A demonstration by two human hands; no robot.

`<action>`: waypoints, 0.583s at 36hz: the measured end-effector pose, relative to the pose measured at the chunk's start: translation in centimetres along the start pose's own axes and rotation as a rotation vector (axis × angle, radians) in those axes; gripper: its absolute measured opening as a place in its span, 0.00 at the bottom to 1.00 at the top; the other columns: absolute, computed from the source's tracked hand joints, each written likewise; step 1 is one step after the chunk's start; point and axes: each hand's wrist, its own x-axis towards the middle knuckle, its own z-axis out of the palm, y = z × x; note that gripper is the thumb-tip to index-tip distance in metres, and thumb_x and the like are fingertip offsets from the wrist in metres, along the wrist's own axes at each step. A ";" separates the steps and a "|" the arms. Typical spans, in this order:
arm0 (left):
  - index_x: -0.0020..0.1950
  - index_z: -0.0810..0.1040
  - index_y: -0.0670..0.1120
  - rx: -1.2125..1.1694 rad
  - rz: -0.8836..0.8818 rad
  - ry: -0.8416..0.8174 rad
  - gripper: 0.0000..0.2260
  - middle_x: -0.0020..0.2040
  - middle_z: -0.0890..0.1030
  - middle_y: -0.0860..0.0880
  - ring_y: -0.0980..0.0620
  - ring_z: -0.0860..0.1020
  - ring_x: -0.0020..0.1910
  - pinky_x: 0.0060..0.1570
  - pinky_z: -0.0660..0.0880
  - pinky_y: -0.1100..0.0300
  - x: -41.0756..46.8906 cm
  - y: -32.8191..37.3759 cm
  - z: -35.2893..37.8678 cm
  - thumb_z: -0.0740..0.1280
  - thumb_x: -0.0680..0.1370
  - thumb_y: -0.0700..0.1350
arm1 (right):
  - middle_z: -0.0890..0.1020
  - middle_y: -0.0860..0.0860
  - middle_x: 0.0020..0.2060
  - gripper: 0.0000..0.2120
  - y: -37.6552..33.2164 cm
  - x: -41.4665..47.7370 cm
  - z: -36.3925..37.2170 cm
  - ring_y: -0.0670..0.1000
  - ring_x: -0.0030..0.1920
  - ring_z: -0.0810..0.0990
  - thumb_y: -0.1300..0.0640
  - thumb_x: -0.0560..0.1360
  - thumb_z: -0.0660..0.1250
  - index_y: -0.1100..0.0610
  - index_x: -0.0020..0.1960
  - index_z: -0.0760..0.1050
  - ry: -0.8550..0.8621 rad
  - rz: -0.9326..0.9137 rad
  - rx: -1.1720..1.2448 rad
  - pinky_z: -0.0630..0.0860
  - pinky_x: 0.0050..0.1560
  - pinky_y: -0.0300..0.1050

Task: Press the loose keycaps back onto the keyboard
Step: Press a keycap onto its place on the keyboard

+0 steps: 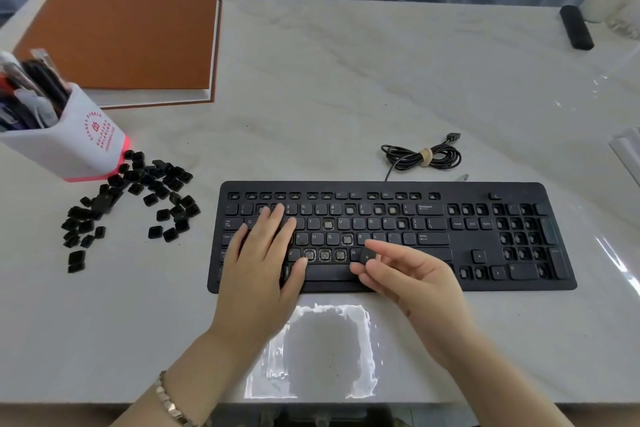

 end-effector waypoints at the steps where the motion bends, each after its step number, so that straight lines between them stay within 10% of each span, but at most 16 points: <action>1: 0.67 0.73 0.42 0.021 0.003 0.001 0.23 0.70 0.71 0.45 0.50 0.63 0.72 0.71 0.56 0.51 0.0 0.0 0.1 0.56 0.77 0.52 | 0.80 0.51 0.31 0.11 -0.1 0.0 0.0 0.55 0.44 0.84 0.71 0.67 0.68 0.62 0.49 0.80 -0.010 -0.004 -0.009 0.80 0.44 0.38; 21: 0.66 0.75 0.41 0.110 0.056 0.094 0.21 0.68 0.73 0.45 0.48 0.66 0.70 0.69 0.60 0.49 0.1 -0.3 0.8 0.58 0.77 0.50 | 0.83 0.56 0.31 0.13 -1.5 -1.2 0.5 0.51 0.39 0.84 0.71 0.63 0.71 0.57 0.43 0.81 -0.054 -0.151 -0.195 0.78 0.40 0.35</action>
